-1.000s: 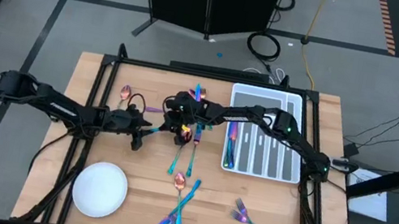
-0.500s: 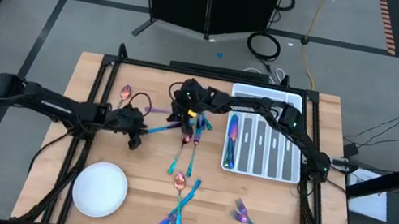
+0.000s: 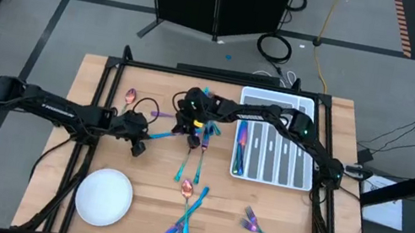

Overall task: Sort silverware
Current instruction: Put the blue knife into the utensil organizer

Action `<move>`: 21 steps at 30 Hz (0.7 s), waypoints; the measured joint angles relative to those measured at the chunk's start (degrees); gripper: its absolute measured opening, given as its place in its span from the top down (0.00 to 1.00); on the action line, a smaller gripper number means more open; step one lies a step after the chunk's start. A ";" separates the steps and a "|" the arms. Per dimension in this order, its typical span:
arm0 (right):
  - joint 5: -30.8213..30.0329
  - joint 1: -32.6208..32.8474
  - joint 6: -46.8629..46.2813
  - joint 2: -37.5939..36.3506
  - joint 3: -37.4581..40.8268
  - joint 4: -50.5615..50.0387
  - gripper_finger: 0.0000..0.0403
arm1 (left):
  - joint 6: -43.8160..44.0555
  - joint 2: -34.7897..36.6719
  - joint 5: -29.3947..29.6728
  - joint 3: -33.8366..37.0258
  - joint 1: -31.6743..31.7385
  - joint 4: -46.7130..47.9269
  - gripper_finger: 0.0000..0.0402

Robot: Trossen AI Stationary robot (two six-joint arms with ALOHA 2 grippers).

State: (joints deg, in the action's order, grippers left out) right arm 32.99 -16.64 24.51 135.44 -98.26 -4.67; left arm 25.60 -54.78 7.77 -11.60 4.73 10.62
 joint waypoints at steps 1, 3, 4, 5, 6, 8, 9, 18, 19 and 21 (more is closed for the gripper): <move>-0.06 0.28 0.34 0.00 0.00 0.02 1.00 | -0.26 0.00 0.00 0.00 0.00 -0.01 1.00; -0.20 0.73 1.08 0.00 0.00 0.07 1.00 | -0.44 0.00 0.02 0.00 0.00 -0.23 1.00; -0.24 0.85 1.47 0.00 0.00 0.07 1.00 | -0.90 0.00 0.02 0.02 0.00 -0.77 1.00; -0.32 0.99 1.71 0.00 0.00 0.05 1.00 | -1.66 0.07 0.00 0.02 0.00 -1.47 1.00; -0.41 1.03 1.88 0.00 0.00 0.05 1.00 | -2.23 0.22 0.05 -0.20 0.00 -1.82 1.00; -0.42 1.02 2.10 0.00 0.00 0.07 1.00 | -3.42 0.67 0.15 -1.28 -0.02 -2.24 1.00; -0.42 1.02 2.13 0.00 0.00 0.07 1.00 | -3.49 1.01 0.14 -1.69 -0.14 -2.46 1.00; -0.42 1.00 1.84 0.00 -0.02 -0.43 1.00 | 0.92 2.58 2.22 -3.50 -2.56 5.95 1.00; -0.42 1.00 1.82 0.00 -0.02 -0.42 1.00 | 0.97 2.59 2.25 -3.52 -2.68 5.93 1.00; -0.42 1.00 1.84 0.00 -0.02 -0.39 1.00 | 1.11 2.58 2.17 -3.52 -2.85 5.99 1.00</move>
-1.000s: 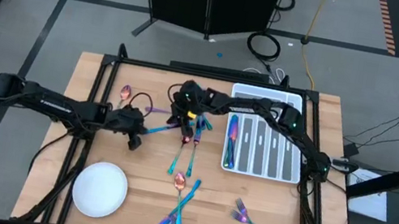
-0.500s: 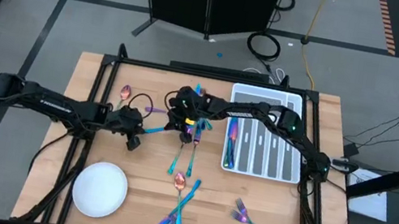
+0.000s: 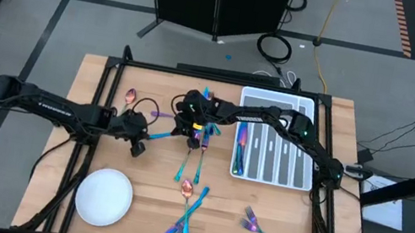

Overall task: Sort silverware
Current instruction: Put the blue knife into the utensil organizer

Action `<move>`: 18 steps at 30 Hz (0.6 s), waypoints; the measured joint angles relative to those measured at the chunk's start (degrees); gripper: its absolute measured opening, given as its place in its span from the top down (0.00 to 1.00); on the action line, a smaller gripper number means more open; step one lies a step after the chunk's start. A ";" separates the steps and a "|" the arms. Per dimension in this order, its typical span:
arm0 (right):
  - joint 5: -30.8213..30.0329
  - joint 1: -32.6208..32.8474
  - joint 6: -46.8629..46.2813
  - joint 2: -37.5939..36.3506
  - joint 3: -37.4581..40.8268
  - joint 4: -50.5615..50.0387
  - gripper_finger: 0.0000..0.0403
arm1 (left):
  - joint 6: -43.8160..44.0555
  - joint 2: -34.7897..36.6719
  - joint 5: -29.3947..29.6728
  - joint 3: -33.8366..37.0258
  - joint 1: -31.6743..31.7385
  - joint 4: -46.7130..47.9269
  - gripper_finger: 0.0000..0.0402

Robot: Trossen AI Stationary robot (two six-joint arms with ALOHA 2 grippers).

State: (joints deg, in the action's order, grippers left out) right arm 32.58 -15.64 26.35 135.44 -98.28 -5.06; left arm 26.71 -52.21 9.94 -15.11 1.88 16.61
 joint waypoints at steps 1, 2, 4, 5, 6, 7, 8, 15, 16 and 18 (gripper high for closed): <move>0.00 0.00 -0.01 0.00 0.00 0.05 1.00 | 0.02 0.00 -0.06 0.00 -0.17 0.03 1.00; 0.00 0.00 -0.06 0.00 0.00 0.19 1.00 | 0.12 -0.01 -0.10 0.00 -0.25 0.01 1.00; 0.01 0.00 -0.11 0.00 0.00 0.24 1.00 | 1.22 -0.02 -0.18 0.00 -0.52 0.18 1.00; 0.04 0.00 -0.13 0.00 0.00 0.28 1.00 | 1.52 -0.02 -0.34 0.00 -0.60 0.59 1.00; 0.19 0.00 -0.13 0.00 0.00 0.27 1.00 | 1.71 -0.02 -0.36 0.00 -0.67 1.26 1.00; 0.29 0.03 -0.14 0.00 0.00 0.26 1.00 | 2.16 -0.02 -0.36 0.00 -0.84 1.69 1.00; 0.29 0.07 -0.15 0.00 0.00 0.28 1.00 | 2.77 -0.02 -0.32 0.00 -0.89 1.88 1.00; 0.33 0.07 -0.07 0.00 0.00 0.52 1.00 | 3.03 -0.04 0.17 0.00 -0.91 2.45 1.00; 0.35 0.06 -0.05 0.00 0.00 0.52 1.00 | 3.03 -0.06 0.19 0.02 -0.91 2.42 1.00; 0.34 0.06 0.00 0.00 0.00 0.55 1.00 | 3.03 -0.07 0.52 0.26 -0.91 1.95 1.00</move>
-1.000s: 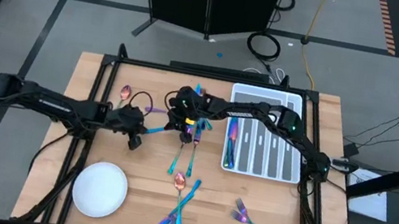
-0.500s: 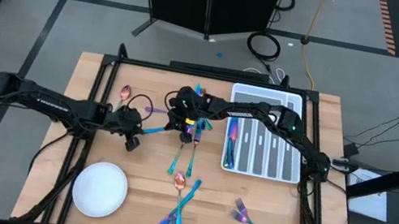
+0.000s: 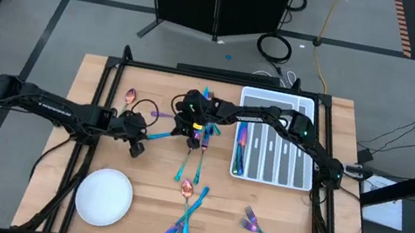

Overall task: Sort silverware
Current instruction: Put the blue knife into the utensil organizer

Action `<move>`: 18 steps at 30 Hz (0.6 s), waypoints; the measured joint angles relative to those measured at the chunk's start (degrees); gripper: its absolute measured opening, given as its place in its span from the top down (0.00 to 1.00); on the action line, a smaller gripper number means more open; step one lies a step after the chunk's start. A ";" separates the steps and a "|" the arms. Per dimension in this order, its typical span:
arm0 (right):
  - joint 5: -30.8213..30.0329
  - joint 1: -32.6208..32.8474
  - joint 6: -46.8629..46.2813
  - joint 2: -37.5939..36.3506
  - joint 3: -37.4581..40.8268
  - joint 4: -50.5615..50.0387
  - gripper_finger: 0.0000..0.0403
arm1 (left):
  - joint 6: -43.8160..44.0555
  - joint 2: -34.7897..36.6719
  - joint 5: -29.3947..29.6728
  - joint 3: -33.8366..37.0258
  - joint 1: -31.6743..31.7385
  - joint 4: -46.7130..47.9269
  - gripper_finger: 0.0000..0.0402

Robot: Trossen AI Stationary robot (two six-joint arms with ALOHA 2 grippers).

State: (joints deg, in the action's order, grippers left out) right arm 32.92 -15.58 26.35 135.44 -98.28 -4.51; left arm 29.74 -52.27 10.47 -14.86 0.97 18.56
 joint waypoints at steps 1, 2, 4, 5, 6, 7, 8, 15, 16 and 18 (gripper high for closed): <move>0.01 0.00 0.02 0.00 0.00 -0.01 1.00 | 0.02 0.00 0.18 0.05 0.00 0.04 1.00; 0.00 0.00 0.02 0.00 0.00 -0.02 1.00 | 0.00 0.00 0.30 0.05 0.00 0.06 1.00; 0.01 -0.01 0.04 0.00 0.00 -0.02 1.00 | 0.02 0.00 0.32 0.06 0.00 0.00 1.00; 0.01 -0.01 0.04 0.00 0.00 -0.02 1.00 | 0.02 0.00 0.32 0.07 0.00 0.03 1.00; -0.01 -0.01 0.02 0.00 0.00 -0.02 1.00 | 0.02 0.00 0.34 0.07 0.00 0.03 1.00; -0.01 0.01 0.04 0.00 0.00 -0.02 1.00 | 0.00 0.00 0.34 0.07 0.00 0.01 1.00; 0.01 -0.01 0.04 0.00 0.00 -0.02 1.00 | 0.02 0.00 0.34 0.07 0.00 0.03 1.00; -0.01 0.01 0.00 0.00 0.00 0.00 1.00 | 0.05 -1.20 0.49 0.07 0.00 0.01 1.00; 0.00 -0.01 0.00 0.00 0.00 0.00 1.00 | 0.07 -1.64 0.49 0.07 0.00 -0.01 1.00; 0.00 0.01 0.00 0.00 0.00 0.00 1.00 | 0.07 -2.53 0.49 0.09 0.00 0.01 1.00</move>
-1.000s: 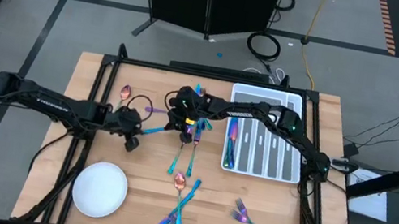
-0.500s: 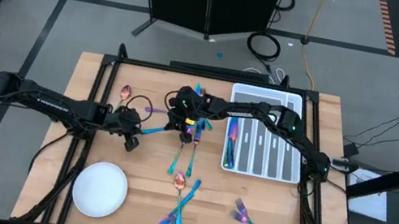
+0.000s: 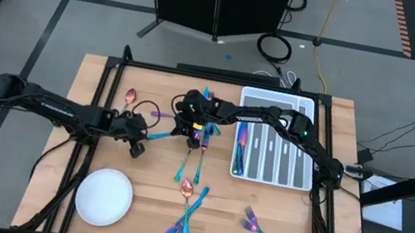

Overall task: Sort silverware
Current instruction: Put the blue knife into the utensil organizer

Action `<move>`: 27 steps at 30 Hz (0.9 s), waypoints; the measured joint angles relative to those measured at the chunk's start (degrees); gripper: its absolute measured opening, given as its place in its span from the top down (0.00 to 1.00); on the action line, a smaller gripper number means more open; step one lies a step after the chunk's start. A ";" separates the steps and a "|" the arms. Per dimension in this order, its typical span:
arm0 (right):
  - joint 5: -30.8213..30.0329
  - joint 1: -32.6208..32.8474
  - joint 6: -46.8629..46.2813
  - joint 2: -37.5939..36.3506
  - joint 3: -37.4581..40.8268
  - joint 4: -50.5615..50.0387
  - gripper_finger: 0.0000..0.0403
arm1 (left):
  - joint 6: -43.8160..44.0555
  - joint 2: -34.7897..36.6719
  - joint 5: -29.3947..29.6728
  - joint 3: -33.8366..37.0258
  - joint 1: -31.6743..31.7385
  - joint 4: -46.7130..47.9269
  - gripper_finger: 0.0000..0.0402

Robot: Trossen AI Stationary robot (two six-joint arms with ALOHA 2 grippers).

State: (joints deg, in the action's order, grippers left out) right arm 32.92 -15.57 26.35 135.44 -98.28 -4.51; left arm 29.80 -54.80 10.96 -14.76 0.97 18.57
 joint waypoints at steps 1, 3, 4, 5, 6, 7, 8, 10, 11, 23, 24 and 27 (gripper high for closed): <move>0.00 0.01 0.00 0.00 0.00 0.00 1.00 | 0.00 -0.44 0.00 0.00 0.00 -0.09 1.00; 0.01 0.09 0.00 0.00 0.00 0.00 1.00 | 0.00 -1.27 0.00 0.00 0.00 -0.11 1.00; 0.01 0.14 0.02 0.00 0.00 0.00 1.00 | 0.00 -1.64 0.03 0.00 0.00 -0.18 1.00; -0.01 0.23 0.02 0.00 0.00 0.00 1.00 | 0.02 -1.99 0.06 0.00 0.00 -0.31 1.00; -0.01 0.27 0.12 0.00 0.00 0.00 1.00 | 0.04 -2.35 0.16 0.00 0.00 -0.41 1.00; -0.01 0.35 0.28 0.00 0.00 0.00 1.00 | 0.10 -2.64 0.23 -0.02 0.00 -0.54 1.00; -0.01 0.45 0.40 0.00 0.00 0.00 1.00 | 0.10 -2.88 0.24 -0.04 0.00 -0.63 1.00; -0.01 0.57 0.76 0.00 0.00 0.00 1.00 | -0.07 -2.98 0.22 -0.04 0.00 -0.87 1.00; -0.01 0.59 0.87 0.00 0.00 0.00 1.00 | -0.07 -2.96 0.09 -0.04 0.00 -0.87 1.00; -0.03 0.59 0.93 0.00 0.00 -0.04 1.00 | -2.03 -0.16 -0.26 -1.51 0.00 0.15 1.00; -0.02 0.59 0.94 0.00 0.00 -0.04 1.00 | -2.03 -0.16 -0.25 -1.51 0.00 0.12 1.00; -0.03 0.59 0.94 0.00 0.00 -0.04 1.00 | -1.75 -0.16 -0.20 -1.51 0.00 0.08 1.00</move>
State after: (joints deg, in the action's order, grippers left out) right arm 32.88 -14.98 27.29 135.44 -98.28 -4.56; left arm 28.05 -54.96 10.76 -16.27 0.97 18.65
